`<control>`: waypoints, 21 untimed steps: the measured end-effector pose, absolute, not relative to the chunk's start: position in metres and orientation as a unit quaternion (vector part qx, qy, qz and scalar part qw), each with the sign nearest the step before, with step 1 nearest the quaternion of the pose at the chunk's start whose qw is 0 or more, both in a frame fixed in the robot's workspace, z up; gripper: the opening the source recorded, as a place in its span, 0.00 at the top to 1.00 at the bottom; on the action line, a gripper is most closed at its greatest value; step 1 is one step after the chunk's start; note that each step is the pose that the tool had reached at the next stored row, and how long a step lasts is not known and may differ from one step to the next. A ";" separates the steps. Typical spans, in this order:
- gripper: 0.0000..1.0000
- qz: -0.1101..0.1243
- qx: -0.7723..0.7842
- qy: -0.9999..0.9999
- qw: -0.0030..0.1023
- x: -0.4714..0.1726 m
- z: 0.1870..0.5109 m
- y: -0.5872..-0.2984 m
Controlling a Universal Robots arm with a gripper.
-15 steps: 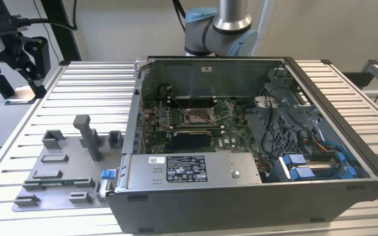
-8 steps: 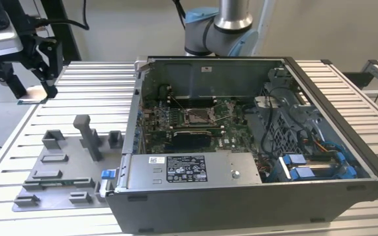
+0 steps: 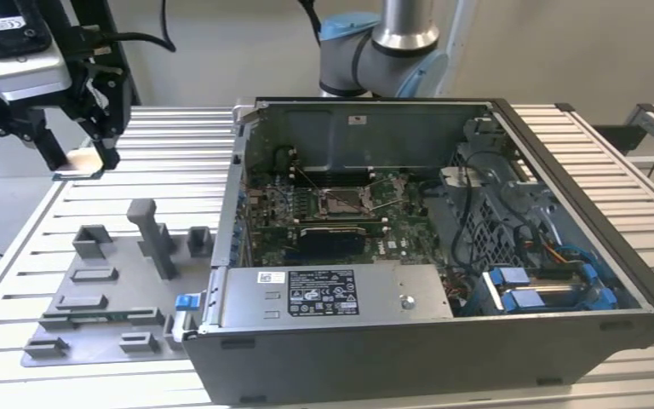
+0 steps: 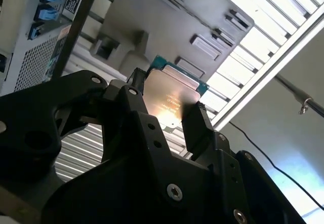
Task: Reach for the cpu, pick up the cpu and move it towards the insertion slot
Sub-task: 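Pick up the cpu and move it towards the insertion slot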
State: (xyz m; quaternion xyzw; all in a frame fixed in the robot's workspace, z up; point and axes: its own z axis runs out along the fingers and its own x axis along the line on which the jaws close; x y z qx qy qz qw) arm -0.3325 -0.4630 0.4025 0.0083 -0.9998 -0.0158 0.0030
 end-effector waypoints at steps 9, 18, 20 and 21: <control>1.00 -0.016 0.008 -1.000 0.004 -0.312 0.403 -0.463; 1.00 -0.016 0.008 -1.000 0.005 -0.291 0.402 -0.463; 1.00 -0.016 0.008 -1.000 0.005 -0.286 0.403 -0.463; 1.00 -0.016 0.008 -1.000 0.005 -0.284 0.402 -0.463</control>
